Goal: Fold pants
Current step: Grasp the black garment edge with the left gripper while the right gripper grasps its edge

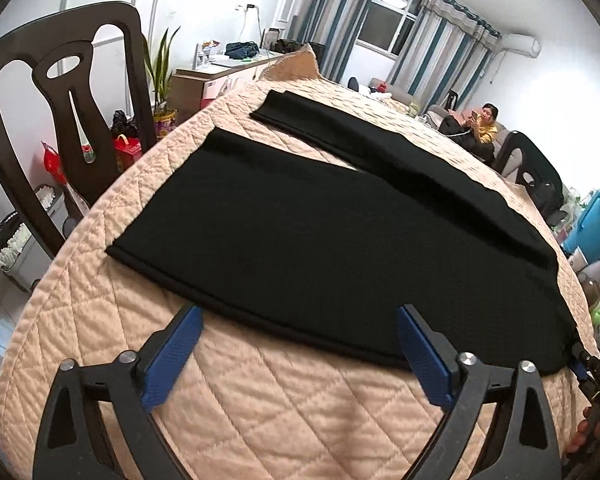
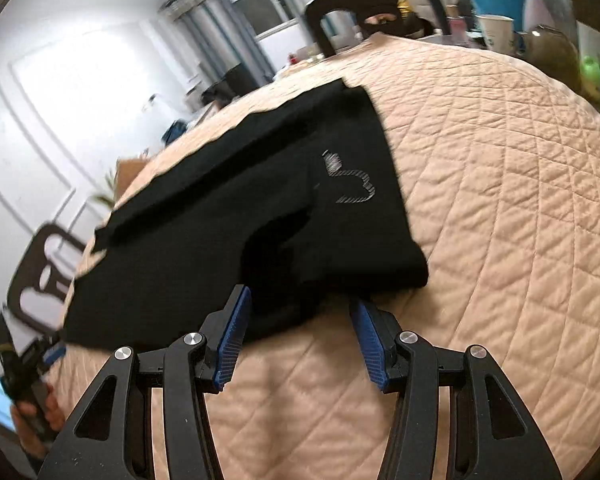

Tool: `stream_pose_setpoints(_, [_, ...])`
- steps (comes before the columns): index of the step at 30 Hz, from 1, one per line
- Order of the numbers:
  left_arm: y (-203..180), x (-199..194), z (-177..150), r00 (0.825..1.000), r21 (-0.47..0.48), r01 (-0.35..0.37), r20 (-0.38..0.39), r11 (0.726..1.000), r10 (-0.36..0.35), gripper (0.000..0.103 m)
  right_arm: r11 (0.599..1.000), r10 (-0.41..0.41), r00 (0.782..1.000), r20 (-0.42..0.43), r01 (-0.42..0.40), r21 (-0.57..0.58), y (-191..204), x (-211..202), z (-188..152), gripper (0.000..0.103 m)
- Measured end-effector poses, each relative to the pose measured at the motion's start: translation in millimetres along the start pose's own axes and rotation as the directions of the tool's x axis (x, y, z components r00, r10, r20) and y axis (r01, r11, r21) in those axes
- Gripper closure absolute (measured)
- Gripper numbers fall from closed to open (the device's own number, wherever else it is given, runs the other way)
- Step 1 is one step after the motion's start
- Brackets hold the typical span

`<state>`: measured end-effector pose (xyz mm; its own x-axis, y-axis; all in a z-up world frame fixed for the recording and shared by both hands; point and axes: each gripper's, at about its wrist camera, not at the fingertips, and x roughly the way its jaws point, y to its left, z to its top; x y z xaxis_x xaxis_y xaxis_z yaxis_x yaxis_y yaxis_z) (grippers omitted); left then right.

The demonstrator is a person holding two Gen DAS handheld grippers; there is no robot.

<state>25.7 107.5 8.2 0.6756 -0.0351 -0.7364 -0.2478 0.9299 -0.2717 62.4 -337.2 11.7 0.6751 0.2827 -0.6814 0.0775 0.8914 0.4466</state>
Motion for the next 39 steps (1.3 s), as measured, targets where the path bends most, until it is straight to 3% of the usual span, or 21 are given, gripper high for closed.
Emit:
stream_pose_setpoints(7, [7,9,14,0.998,-0.025,-0.053,0.022,0.998,0.053,0.038,0.986,0.080,0.995,0.059,-0.088,0.140,-13,-4,7,0.052])
stream_pose_setpoints(8, [8,9,14,0.998,-0.031,-0.062,0.024,0.998,0.063,0.051,0.985,0.081,0.995,0.064,-0.089,0.146,-16,-5,8,0.054])
stream_pose_setpoints(9, [11,9,15,0.997,-0.039,-0.069,0.025,0.997,0.070,0.068,0.985,0.073,0.995,0.064,-0.083,0.154,-18,-4,9,0.064])
stream_pose_setpoints(10, [14,11,17,0.996,-0.051,-0.082,0.022,0.995,0.083,0.075,0.982,0.072,0.996,0.058,-0.081,0.171,-23,-2,12,0.074])
stream_pose_setpoints(11, [17,12,19,0.996,-0.061,-0.081,0.021,0.995,0.082,0.090,0.978,0.077,0.996,0.055,-0.086,0.188,-26,0,13,0.076])
stream_pose_setpoints(12, [21,13,21,0.998,-0.071,-0.064,0.011,0.995,0.065,0.097,0.975,0.083,0.995,0.052,-0.092,0.201,-29,1,13,0.080])
stream_pose_setpoints(17, [30,-8,19,0.999,-0.092,0.026,0.043,0.995,-0.022,0.099,0.963,0.146,0.984,0.102,-0.165,0.211,-35,-23,10,0.088])
stream_pose_setpoints(21, [28,-42,8,0.993,-0.048,0.075,0.090,0.996,-0.070,0.099,0.963,0.168,0.975,0.147,-0.194,0.188,-38,-64,-1,0.090])
stream_pose_setpoints(27, [42,-70,-42,0.991,-0.045,0.120,0.062,0.992,-0.118,0.099,0.966,0.125,0.984,0.130,-0.150,0.212,-64,-103,-46,0.090])
stream_pose_setpoints(30, [47,-70,-57,0.994,-0.045,0.108,0.038,0.993,-0.106,0.099,0.963,0.100,0.990,0.095,-0.120,0.240,-75,-104,-62,0.089])
stream_pose_setpoints(36, [43,-67,-54,0.996,-0.027,0.085,0.030,0.996,-0.084,0.098,0.966,0.102,0.991,0.083,-0.118,0.231,-76,-104,-69,0.089])
stream_pose_setpoints(39, [47,-71,-51,0.998,-0.041,0.058,0.022,0.997,-0.057,0.093,0.968,0.081,0.994,0.074,-0.096,0.231,-74,-109,-71,0.084])
